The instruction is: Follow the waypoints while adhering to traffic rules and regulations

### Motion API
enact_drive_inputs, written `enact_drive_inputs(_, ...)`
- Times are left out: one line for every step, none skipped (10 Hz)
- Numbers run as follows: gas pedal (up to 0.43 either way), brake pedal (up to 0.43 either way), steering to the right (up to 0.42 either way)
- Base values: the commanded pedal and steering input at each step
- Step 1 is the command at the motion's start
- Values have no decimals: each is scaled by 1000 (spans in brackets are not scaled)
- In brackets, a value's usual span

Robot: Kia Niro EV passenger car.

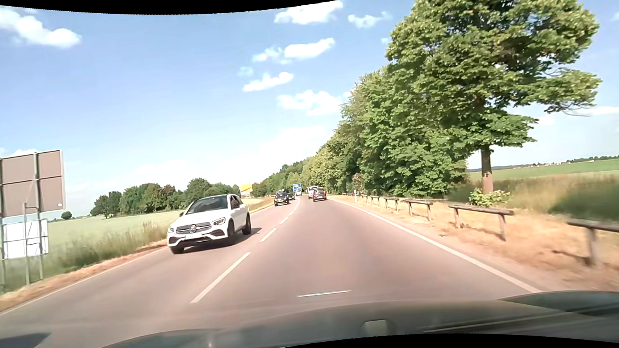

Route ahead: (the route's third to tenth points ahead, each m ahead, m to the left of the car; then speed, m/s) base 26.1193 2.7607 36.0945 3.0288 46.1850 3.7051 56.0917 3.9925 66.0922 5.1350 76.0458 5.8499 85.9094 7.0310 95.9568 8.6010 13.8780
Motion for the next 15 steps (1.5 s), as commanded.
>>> enact_drive_inputs(110, 6, -11)
enact_drive_inputs(110, 6, -10)
enact_drive_inputs(118, 6, -10)
enact_drive_inputs(130, 6, -10)
enact_drive_inputs(130, 6, -10)
enact_drive_inputs(130, 6, -10)
enact_drive_inputs(130, 6, -10)
enact_drive_inputs(130, 6, -9)
enact_drive_inputs(130, 6, -8)
enact_drive_inputs(130, 6, -6)
enact_drive_inputs(130, 6, -6)
enact_drive_inputs(130, 6, -6)
enact_drive_inputs(130, 6, -7)
enact_drive_inputs(130, 6, -7)
enact_drive_inputs(130, 6, -8)
